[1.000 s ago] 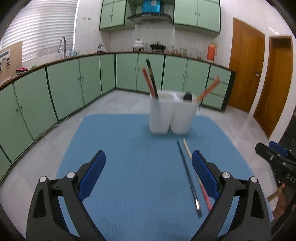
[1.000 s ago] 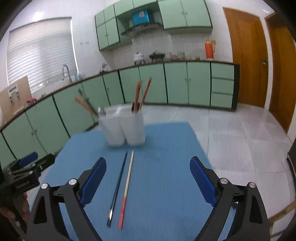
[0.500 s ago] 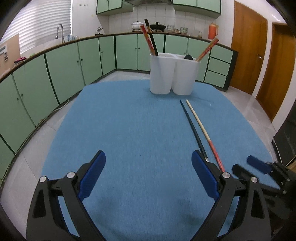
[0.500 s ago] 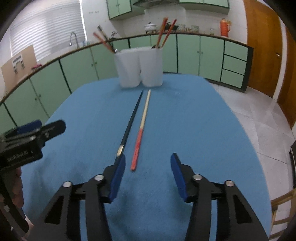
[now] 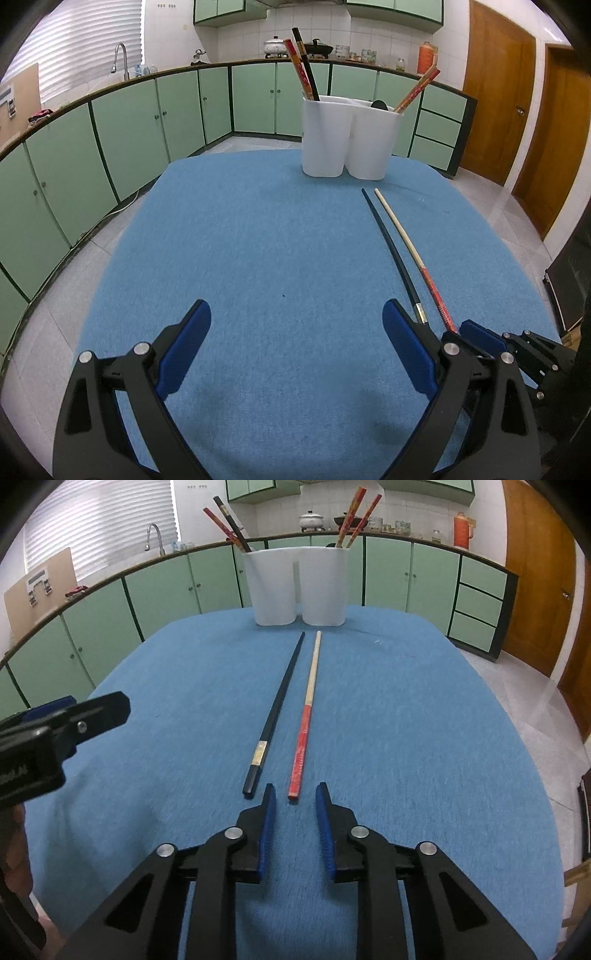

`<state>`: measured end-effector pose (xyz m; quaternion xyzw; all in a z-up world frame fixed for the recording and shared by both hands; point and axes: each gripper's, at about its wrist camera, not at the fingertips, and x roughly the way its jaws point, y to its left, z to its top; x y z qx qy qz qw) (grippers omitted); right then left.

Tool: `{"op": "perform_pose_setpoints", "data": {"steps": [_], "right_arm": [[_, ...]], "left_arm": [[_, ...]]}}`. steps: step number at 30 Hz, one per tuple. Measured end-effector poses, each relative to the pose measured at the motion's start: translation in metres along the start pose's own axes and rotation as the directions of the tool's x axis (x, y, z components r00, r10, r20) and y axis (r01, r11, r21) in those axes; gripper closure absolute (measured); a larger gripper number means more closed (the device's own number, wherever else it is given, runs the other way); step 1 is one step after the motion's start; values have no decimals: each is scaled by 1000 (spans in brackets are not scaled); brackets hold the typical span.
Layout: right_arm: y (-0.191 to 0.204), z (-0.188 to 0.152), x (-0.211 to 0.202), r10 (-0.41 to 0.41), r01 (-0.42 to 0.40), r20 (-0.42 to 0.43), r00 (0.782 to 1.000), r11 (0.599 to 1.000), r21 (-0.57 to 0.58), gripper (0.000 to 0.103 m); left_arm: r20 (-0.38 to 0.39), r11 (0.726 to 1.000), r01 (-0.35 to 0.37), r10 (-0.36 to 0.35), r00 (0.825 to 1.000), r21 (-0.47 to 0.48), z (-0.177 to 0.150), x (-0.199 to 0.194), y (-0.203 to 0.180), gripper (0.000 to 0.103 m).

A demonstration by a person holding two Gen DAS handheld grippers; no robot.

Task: Organize utensils
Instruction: 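Grasp the last red-patterned chopstick with the right tool, then lift the red-patterned chopstick with the right tool while the left tool grasps the black chopstick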

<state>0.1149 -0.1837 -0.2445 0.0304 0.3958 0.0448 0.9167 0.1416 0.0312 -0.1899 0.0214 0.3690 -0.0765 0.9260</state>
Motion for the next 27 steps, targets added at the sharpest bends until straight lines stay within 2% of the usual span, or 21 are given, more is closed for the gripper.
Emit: {"op": "perform_pose_setpoints", "data": {"steps": [4,8,13,27], "right_arm": [[-2,0,4,-6,6,10,1000,1000,8,86],[-4,1,6,-6,6,13,1000,1000,22,96],[-10,0,6,18,-19,18,1000,998,53,97],[-58,-3,-20,-43,31,59,997,981,189,97]], "left_arm": [[-1,1000,0,0,1000,8,-1,1,-3,12],[-4,1000,0,0,1000,7,-2,1,-4,12],[-9,1000,2,-2,1000,15,-2,3,-10,12],[-34,997,78,-77,996,29,-13,12,-50,12]]}}
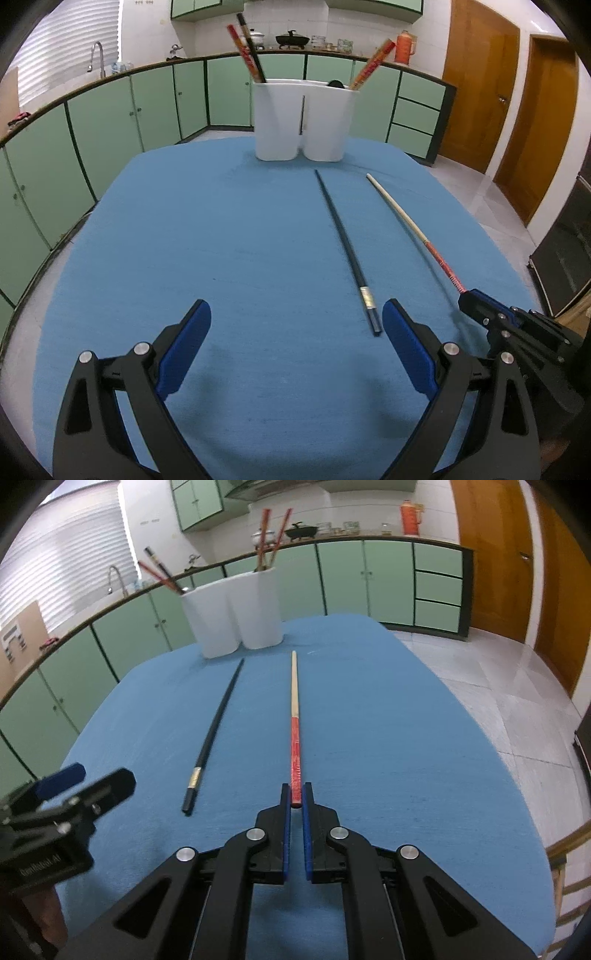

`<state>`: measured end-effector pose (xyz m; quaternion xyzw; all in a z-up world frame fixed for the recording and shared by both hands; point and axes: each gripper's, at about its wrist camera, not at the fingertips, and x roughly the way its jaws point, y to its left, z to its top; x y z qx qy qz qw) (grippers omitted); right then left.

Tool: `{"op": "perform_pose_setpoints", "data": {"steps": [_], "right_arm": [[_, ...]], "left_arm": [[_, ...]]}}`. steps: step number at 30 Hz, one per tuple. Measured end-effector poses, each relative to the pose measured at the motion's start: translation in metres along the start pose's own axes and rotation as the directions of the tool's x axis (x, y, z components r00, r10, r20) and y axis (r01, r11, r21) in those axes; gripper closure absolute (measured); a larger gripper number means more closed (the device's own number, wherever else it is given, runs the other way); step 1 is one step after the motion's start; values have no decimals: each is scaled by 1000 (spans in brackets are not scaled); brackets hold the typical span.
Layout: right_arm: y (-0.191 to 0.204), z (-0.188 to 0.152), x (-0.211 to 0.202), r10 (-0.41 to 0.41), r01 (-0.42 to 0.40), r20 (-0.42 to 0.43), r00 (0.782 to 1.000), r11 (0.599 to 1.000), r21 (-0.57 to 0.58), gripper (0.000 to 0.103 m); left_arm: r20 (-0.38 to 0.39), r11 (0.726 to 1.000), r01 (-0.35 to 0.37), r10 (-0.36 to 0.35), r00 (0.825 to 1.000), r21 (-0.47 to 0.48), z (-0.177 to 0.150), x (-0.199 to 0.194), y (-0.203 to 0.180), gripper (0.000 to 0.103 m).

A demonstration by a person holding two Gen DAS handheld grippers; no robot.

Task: Organize utensils
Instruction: 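Lift the red-patterned chopstick with the right tool while the left tool grasps the black chopstick, then lift both held chopsticks and carry them up to the white holder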

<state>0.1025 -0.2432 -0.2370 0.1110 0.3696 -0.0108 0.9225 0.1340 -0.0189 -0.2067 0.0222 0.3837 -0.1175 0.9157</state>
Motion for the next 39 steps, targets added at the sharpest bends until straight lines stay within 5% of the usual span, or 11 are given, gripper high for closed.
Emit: {"op": "perform_pose_setpoints", "data": {"steps": [21,31,39], "right_arm": [[-27,7,-14,-12,11,31,999,999,53,97],[-28,9,-16,-10,9,29,1000,999,52,97],[-24,10,-17,-10,9,20,1000,999,37,97]], "left_arm": [[-69,999,-36,35,997,-14,-12,32,-42,44],[-60,999,-45,44,997,-9,-10,32,-40,98],[-39,999,-45,46,998,13,-4,22,-38,97]]}}
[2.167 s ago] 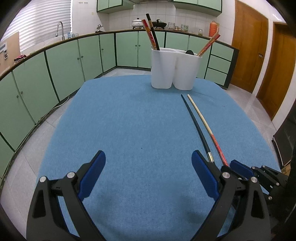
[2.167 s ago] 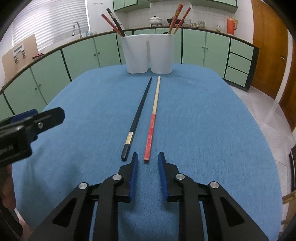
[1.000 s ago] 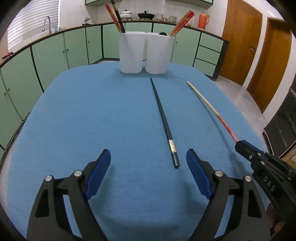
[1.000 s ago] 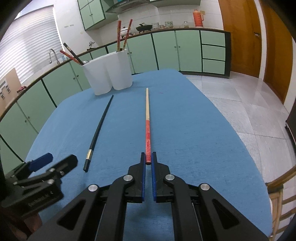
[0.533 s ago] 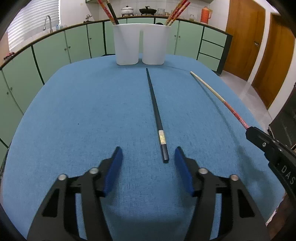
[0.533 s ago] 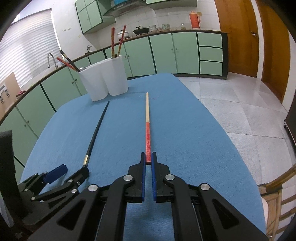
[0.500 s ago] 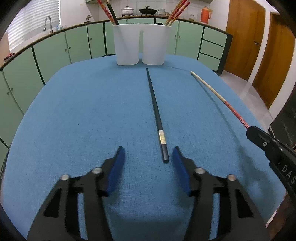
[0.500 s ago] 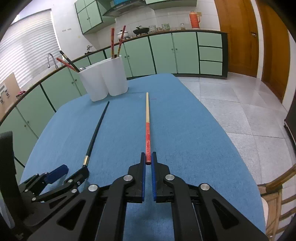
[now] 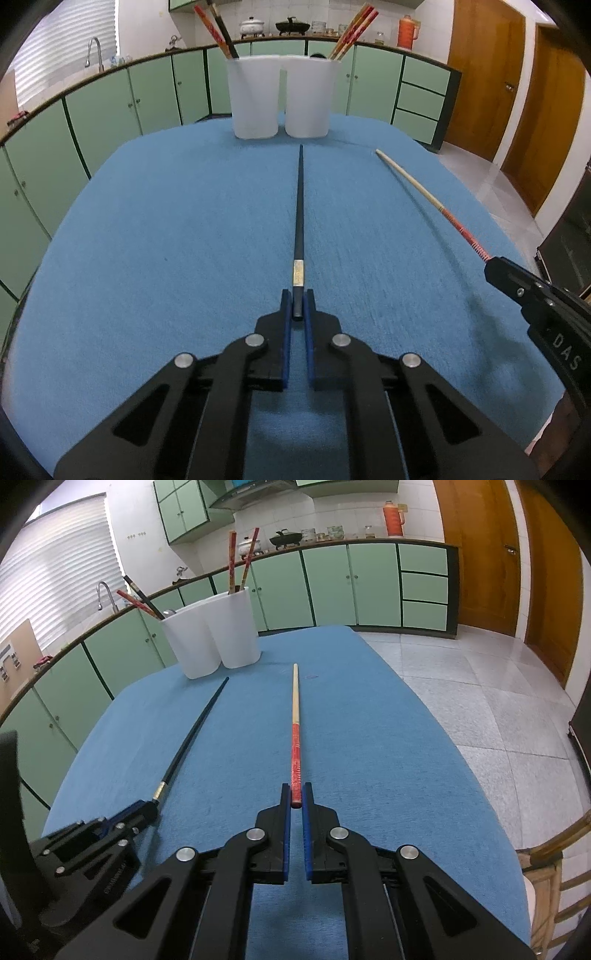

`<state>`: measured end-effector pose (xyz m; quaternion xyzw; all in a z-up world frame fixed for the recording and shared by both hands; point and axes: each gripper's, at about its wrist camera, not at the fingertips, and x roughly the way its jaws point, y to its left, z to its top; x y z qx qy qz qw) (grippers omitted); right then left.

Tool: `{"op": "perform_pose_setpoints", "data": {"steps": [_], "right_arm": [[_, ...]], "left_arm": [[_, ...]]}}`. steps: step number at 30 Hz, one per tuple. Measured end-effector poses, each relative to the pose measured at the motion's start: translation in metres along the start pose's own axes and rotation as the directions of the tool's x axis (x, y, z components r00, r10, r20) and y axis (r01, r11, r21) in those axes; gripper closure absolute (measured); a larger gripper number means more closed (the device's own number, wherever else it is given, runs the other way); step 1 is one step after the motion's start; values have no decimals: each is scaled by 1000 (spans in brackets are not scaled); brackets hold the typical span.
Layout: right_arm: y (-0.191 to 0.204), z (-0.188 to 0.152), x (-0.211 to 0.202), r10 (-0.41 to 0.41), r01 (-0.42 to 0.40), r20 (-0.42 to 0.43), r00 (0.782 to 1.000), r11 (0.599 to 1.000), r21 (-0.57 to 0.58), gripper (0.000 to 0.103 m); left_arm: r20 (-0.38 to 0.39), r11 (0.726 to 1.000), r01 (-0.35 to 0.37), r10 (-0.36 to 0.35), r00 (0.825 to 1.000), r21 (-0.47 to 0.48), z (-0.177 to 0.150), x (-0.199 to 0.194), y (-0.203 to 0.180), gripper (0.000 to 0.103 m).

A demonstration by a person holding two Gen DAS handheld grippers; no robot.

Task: Organize utensils
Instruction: 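Lift both held chopsticks and carry them up to the white holder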

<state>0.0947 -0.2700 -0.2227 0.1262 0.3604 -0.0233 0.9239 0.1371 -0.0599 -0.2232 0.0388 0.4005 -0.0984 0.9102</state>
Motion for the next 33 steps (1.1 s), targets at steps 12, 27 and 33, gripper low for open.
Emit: {"op": "perform_pose_setpoints", "data": {"steps": [12,27,33], "right_arm": [[13,8,-7,11,-14,-80,997,999,-40,97],[31,62,-48,65,-63,23,998,992,-108,97],[40,100,-59,107,-96,78,991,986,-135,97]], "left_arm": [[137,1000,-18,18,990,-2,22,-51,11,97],[316,1000,3,6,949,-30,78,-108,24,97],[369,998,43,-25,929,-41,111,-123,31,98]]}}
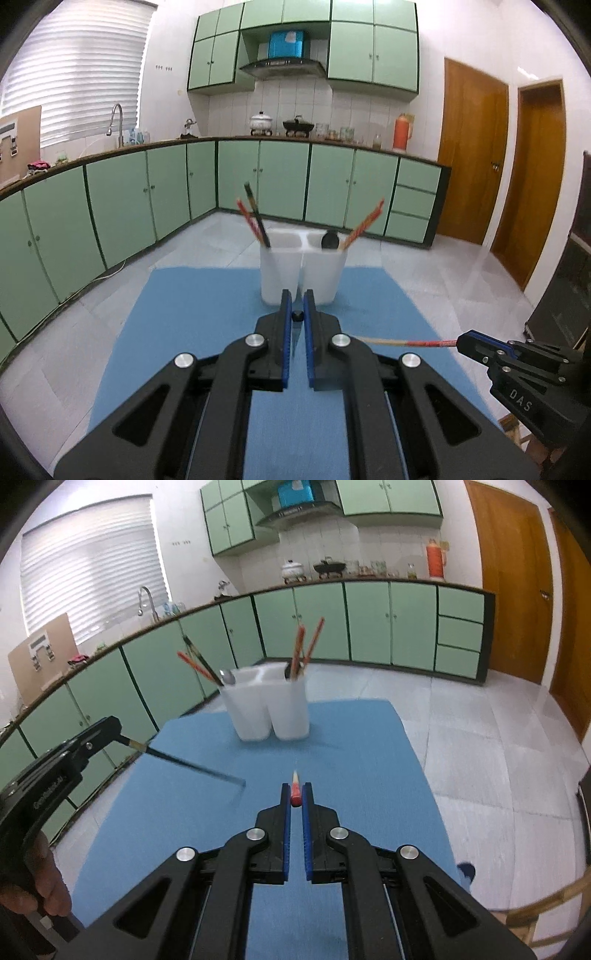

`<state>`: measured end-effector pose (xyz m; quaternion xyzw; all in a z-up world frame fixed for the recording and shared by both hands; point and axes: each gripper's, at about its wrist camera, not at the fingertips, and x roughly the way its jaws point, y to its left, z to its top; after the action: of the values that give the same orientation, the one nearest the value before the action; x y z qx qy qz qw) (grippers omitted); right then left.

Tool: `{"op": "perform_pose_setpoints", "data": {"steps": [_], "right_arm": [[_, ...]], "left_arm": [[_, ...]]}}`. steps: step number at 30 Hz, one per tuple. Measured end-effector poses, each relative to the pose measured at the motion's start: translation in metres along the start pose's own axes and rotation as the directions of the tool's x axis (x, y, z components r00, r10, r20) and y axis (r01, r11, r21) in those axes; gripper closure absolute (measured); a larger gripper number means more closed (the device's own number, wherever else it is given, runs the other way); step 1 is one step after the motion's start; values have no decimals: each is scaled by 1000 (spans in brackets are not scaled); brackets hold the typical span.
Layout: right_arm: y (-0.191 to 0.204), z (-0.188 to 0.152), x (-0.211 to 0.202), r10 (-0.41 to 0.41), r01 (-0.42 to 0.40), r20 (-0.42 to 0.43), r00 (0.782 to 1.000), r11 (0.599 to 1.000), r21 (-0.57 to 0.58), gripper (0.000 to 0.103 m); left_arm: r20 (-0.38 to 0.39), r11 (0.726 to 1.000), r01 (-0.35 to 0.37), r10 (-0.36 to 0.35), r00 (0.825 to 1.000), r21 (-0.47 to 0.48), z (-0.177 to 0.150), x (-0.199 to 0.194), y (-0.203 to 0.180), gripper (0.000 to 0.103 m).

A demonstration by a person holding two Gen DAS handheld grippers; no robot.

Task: Organize utensils
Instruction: 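Lift both held chopsticks and carry them up to the white holder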

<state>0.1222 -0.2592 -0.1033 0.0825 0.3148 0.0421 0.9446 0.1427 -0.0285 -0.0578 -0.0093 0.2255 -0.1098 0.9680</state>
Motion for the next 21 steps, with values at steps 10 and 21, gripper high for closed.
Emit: {"op": "perform_pose_setpoints", "data": {"steps": [10,21], "right_arm": [[5,54,-3,51,-50,55,997,998,-30,97],[19,86,-2,92,-85,75,993,993,-85,97]], "left_arm": [[21,996,74,-73,997,-49,38,7,8,98],[59,992,101,-97,994,-70,59,12,19,98]]}}
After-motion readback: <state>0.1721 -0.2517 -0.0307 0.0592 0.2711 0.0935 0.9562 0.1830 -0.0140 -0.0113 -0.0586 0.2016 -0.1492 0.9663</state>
